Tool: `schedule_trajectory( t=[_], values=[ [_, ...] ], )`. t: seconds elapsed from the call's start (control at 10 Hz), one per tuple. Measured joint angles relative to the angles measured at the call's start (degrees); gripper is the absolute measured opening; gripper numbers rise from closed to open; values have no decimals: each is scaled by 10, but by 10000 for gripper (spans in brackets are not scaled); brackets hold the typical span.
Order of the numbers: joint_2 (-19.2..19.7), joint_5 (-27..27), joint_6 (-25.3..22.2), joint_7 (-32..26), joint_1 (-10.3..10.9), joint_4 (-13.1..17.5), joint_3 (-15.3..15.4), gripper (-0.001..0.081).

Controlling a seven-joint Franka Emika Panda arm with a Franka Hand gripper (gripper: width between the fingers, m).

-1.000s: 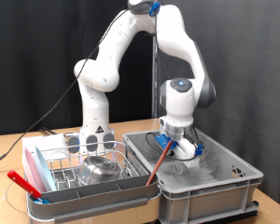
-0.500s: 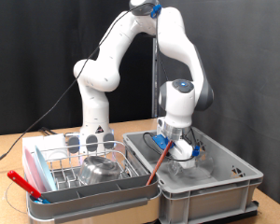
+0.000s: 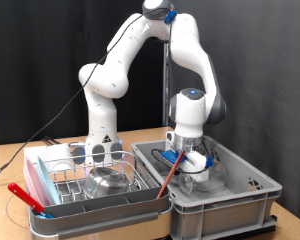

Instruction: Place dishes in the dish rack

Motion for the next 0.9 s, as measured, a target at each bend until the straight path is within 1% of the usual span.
schedule_trajectory(
  t=[0.3, 0.4, 0.6, 0.7, 0.9],
  values=[
    [0, 52, 31, -26, -2, 4, 10, 811],
    [1, 57, 22, -28, -2, 8, 7, 811],
    [6, 124, 58, -75, -1, 13, 6, 811],
    [7, 138, 66, -80, -1, 14, 5, 811],
    [7, 137, 65, -78, -1, 18, 0, 811]
  ],
)
